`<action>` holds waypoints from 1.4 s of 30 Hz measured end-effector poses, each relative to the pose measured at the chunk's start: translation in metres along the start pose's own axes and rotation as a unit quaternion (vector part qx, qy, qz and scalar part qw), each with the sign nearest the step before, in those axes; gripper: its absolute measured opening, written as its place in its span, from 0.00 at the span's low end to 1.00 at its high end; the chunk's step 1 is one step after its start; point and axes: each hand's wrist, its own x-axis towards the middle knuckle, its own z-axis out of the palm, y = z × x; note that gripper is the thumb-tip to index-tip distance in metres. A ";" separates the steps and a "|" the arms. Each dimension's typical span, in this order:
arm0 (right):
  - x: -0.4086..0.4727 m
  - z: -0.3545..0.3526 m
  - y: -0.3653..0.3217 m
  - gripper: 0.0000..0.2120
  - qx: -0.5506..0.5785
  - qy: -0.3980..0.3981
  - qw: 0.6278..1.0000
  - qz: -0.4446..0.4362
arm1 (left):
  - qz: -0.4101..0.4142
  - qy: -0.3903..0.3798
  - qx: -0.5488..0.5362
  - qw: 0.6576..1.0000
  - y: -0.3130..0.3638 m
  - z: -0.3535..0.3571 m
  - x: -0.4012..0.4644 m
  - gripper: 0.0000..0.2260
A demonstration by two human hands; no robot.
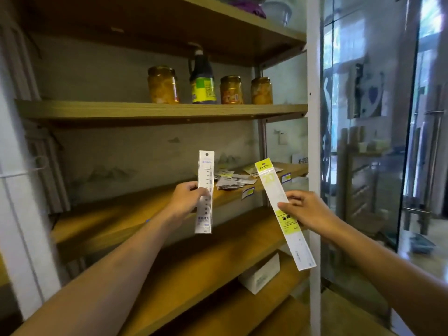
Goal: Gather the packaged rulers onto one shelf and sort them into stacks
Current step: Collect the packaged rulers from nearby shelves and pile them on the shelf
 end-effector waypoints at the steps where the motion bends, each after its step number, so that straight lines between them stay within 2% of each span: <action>1: 0.008 -0.003 0.006 0.19 -0.003 0.003 1.000 0.001 | -0.004 -0.003 -0.004 1.000 -0.001 0.004 0.009 0.11; 3: 0.024 -0.006 0.014 0.18 -0.009 0.009 1.000 0.000 | -0.011 -0.016 -0.006 1.000 -0.005 0.007 0.029 0.08; 9: 0.091 -0.002 0.001 0.19 -0.011 -0.005 1.000 -0.014 | -0.014 -0.033 -0.024 0.999 -0.002 -0.001 0.096 0.07; 13: 0.135 0.006 -0.009 0.18 -0.008 0.002 0.999 -0.041 | -0.034 -0.044 0.001 0.998 -0.004 0.000 0.135 0.05; 22: 0.241 0.013 0.001 0.17 0.042 -0.029 0.996 -0.070 | -0.088 0.009 0.023 0.996 -0.019 0.041 0.208 0.08; 28: 0.306 0.016 0.024 0.16 0.093 -0.108 0.987 -0.079 | -0.125 0.035 0.089 0.988 -0.023 0.072 0.240 0.09; 30: 0.325 0.022 0.030 0.16 0.111 -0.146 0.980 -0.076 | -0.101 0.061 0.207 0.971 -0.028 0.076 0.249 0.08; 32: 0.343 0.032 0.031 0.16 0.119 -0.175 0.974 -0.081 | -0.065 0.092 0.348 0.931 -0.032 0.078 0.255 0.14; 33: 0.352 0.040 0.030 0.16 0.117 -0.185 0.972 -0.084 | -0.059 0.102 0.380 0.917 -0.034 0.078 0.256 0.17; 36: 0.369 0.062 0.023 0.14 0.110 -0.187 0.971 -0.098 | -0.067 0.116 0.435 0.891 -0.031 0.069 0.249 0.22; 38: 0.379 0.076 0.017 0.14 0.089 -0.191 0.970 -0.118 | -0.078 0.135 0.455 0.877 -0.030 0.060 0.239 0.17; 42: 0.388 0.101 0.011 0.21 -0.016 -0.198 0.967 -0.161 | -0.075 0.131 0.481 0.863 -0.039 0.036 0.218 0.10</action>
